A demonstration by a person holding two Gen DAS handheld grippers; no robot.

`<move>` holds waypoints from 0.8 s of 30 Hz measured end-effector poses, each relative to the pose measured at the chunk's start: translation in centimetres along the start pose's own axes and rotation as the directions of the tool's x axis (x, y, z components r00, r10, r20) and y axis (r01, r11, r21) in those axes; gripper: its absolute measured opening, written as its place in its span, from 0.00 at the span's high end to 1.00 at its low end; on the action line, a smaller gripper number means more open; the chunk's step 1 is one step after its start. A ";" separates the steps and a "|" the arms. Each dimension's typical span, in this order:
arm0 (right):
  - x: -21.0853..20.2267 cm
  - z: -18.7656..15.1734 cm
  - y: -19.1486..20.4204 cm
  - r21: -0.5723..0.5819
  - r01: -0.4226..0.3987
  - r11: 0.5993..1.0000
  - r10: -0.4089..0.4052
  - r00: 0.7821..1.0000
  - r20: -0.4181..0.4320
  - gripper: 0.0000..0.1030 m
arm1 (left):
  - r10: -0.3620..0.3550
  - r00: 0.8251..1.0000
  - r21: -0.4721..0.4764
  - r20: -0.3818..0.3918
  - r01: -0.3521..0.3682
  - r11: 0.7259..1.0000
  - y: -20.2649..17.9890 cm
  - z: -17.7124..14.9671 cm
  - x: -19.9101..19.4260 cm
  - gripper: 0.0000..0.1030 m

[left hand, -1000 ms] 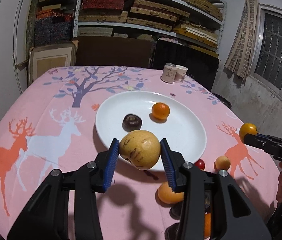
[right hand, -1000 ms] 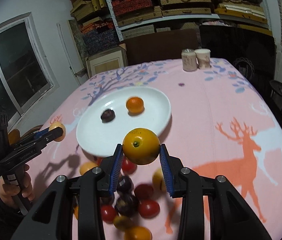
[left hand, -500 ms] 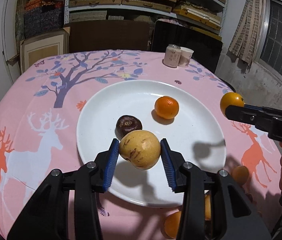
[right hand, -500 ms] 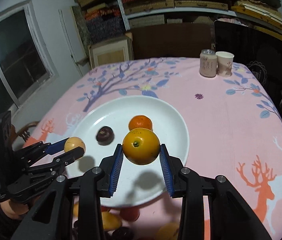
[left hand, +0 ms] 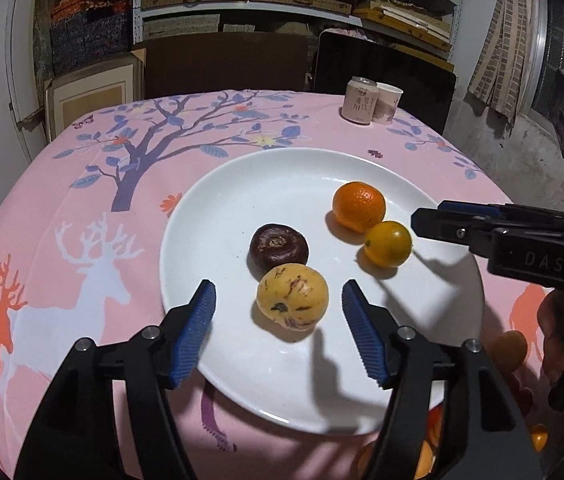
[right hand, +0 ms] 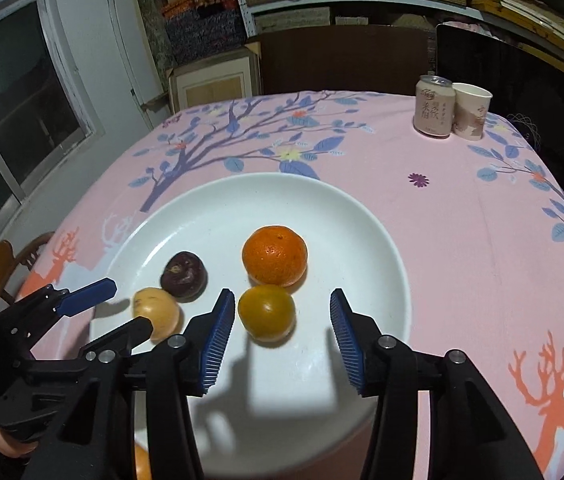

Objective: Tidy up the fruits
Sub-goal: 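Carry both fruits onto the white plate and open both grippers, then grasp a dark mangosteen with the left gripper while the right gripper grasps an orange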

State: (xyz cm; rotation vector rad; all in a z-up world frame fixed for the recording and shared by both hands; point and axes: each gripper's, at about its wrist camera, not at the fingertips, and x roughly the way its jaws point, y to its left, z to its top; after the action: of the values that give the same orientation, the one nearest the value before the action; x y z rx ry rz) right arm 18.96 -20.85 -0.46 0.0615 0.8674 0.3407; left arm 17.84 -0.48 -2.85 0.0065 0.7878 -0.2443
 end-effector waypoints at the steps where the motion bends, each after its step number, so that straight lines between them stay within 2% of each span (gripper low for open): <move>1: -0.9 -0.4 -0.2 0.011 -0.008 1.000 0.008 1.000 0.013 0.51 | -0.007 1.000 0.004 0.010 0.007 1.000 -0.1 -0.4 -0.9 0.33; 4: -4.6 -2.9 -1.2 0.054 -0.042 0.998 0.039 0.997 0.059 0.46 | -0.054 0.999 0.019 0.008 0.054 0.998 -0.4 -1.9 -3.5 0.29; 6: -6.5 -5.0 -2.0 0.086 -0.054 0.995 0.047 0.995 0.083 0.39 | -0.084 0.996 0.032 -0.005 0.084 0.996 -0.8 -3.3 -5.2 0.28; 11: -9.8 -11.2 -3.7 0.187 -0.027 0.982 0.017 0.998 0.055 0.38 | -0.113 0.993 0.103 -0.032 0.116 0.988 -2.5 -8.3 -8.8 0.23; 13: -11.4 -13.4 -3.4 0.188 -0.013 0.982 0.001 0.998 0.066 0.38 | -0.119 0.991 0.142 -0.058 0.126 0.982 -3.4 -10.2 -9.7 0.23; 17: -13.5 -16.4 -2.9 0.188 -0.001 0.982 -0.016 0.996 0.087 0.38 | -0.127 0.988 0.201 -0.091 0.143 0.969 -4.6 -13.0 -11.1 0.23; 19: -14.3 -17.2 -2.9 0.199 -0.005 0.980 -0.015 0.995 0.096 0.38 | -0.101 0.991 0.247 -0.088 0.120 0.962 -5.3 -14.0 -11.7 0.24; 20: -14.5 -17.5 -2.9 0.202 -0.006 0.979 -0.014 0.995 0.099 0.38 | -0.093 0.992 0.265 -0.088 0.113 0.958 -5.6 -14.2 -11.8 0.25; 22: -15.0 -17.9 -2.8 0.206 -0.004 0.979 -0.017 0.995 0.102 0.38 | -0.094 0.990 0.290 -0.108 0.122 0.949 -6.2 -14.8 -12.0 0.34; 24: -15.2 -18.1 -2.8 0.208 -0.007 0.978 -0.015 0.995 0.103 0.38 | -0.090 0.989 0.315 -0.121 0.125 0.941 -6.9 -15.3 -12.0 0.37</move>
State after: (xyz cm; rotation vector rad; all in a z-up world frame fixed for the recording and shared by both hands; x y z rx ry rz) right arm -3.08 -29.83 -1.56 0.2701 0.7968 0.2393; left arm -2.57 -3.10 -4.63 0.2880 0.8468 -0.4785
